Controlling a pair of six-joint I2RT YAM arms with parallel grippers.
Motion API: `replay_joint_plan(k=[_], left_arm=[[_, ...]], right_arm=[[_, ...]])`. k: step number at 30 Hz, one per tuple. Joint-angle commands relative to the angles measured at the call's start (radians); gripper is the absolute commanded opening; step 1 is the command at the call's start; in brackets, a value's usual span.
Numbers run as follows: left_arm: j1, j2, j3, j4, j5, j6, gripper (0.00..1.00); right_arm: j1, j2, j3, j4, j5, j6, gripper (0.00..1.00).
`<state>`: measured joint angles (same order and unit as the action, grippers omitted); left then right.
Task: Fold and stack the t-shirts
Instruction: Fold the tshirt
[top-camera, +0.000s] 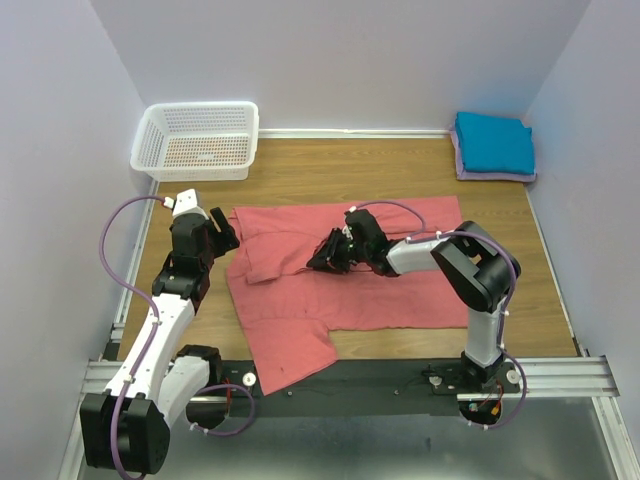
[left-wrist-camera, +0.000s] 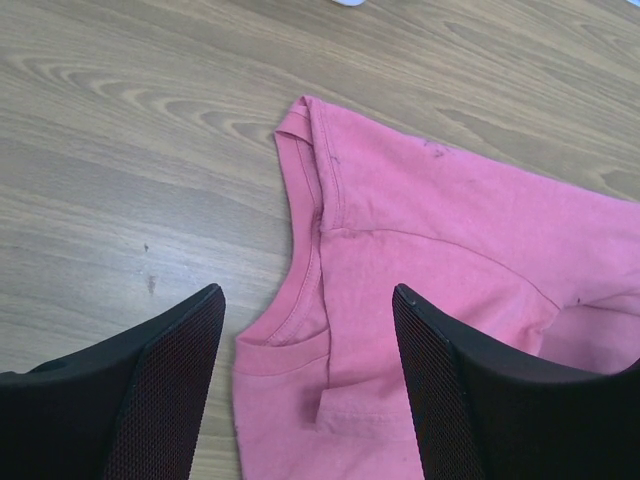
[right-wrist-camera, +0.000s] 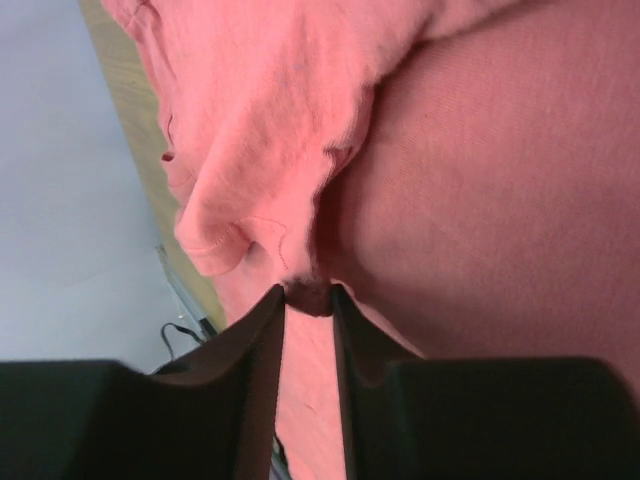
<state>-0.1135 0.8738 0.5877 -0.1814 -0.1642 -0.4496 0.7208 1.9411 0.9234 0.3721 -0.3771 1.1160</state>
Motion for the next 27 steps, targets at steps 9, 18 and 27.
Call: replay_joint_plan(k=[9, 18, 27], left_arm=[[-0.005, -0.01, -0.006, 0.019, -0.021, 0.011, 0.76], [-0.005, -0.012, -0.006, 0.017, -0.026, 0.011, 0.76], [-0.005, -0.012, -0.009, 0.011, -0.032, 0.011, 0.76]], right_arm=[[0.009, -0.053, 0.025, -0.102, 0.083, -0.056, 0.01], [0.011, -0.099, 0.032, -0.22, 0.089, -0.108, 0.01], [0.008, -0.096, 0.063, -0.323, 0.104, -0.16, 0.01]])
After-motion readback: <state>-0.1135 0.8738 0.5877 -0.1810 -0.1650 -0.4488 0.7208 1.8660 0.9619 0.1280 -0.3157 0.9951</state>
